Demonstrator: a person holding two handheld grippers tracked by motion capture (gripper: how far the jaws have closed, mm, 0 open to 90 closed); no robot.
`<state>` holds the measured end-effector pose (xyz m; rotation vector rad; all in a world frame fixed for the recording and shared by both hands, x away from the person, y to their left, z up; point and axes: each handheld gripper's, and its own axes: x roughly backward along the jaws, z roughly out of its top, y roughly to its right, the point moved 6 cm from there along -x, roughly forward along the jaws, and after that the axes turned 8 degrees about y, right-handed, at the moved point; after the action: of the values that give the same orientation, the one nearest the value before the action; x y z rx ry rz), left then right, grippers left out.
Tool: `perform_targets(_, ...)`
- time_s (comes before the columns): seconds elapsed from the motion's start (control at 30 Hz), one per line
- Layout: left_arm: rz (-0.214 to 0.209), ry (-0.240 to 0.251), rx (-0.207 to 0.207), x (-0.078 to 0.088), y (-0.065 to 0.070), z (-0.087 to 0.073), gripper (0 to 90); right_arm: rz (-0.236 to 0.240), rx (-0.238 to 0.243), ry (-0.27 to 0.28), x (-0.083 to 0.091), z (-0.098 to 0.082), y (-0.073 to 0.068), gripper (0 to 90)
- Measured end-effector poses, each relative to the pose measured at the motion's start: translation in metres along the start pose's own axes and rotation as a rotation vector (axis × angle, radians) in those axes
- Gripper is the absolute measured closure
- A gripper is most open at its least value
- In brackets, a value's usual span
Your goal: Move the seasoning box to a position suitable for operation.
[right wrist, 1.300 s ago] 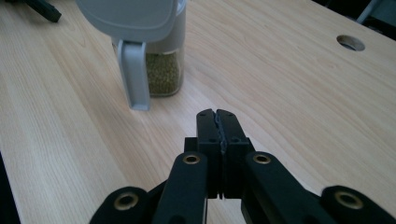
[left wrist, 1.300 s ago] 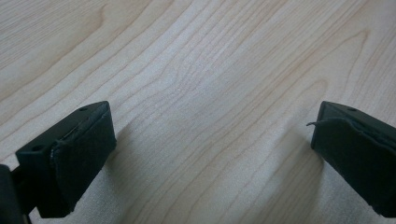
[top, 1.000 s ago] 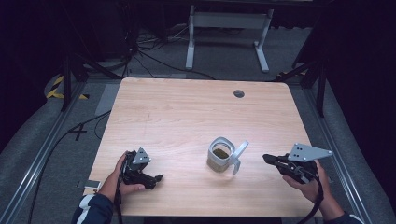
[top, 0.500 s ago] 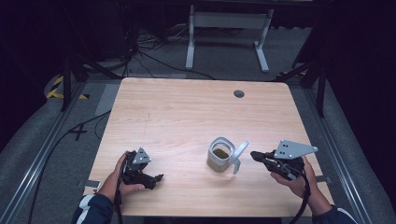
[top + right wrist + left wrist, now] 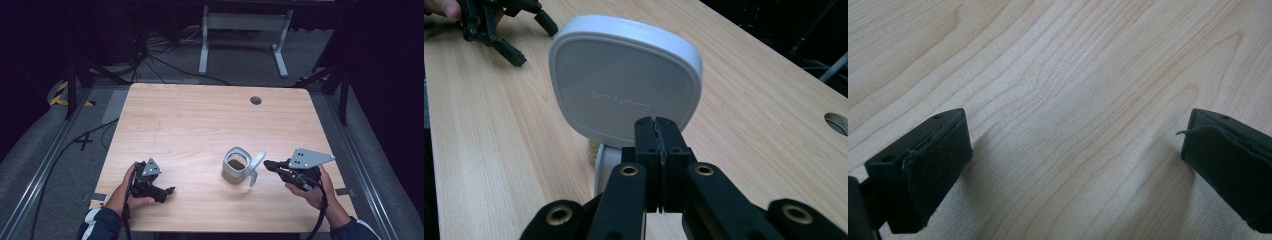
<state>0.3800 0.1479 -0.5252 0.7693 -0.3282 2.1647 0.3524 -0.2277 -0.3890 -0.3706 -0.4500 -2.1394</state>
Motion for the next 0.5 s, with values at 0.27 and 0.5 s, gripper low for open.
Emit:
perform_targets(0.27, 0.001, 0.004, -0.001, 0.000, 0.000, 0.000, 0.4, 0.006, -0.005, 0.005, -0.005, 0.005, -0.001, 89.5)
perform_targets(0.5, 0.001, 0.002, -0.006, 0.001, -0.001, -0.001, 0.4, 0.024, 0.010, 0.005, -0.021, 0.012, -0.005, 89.5)
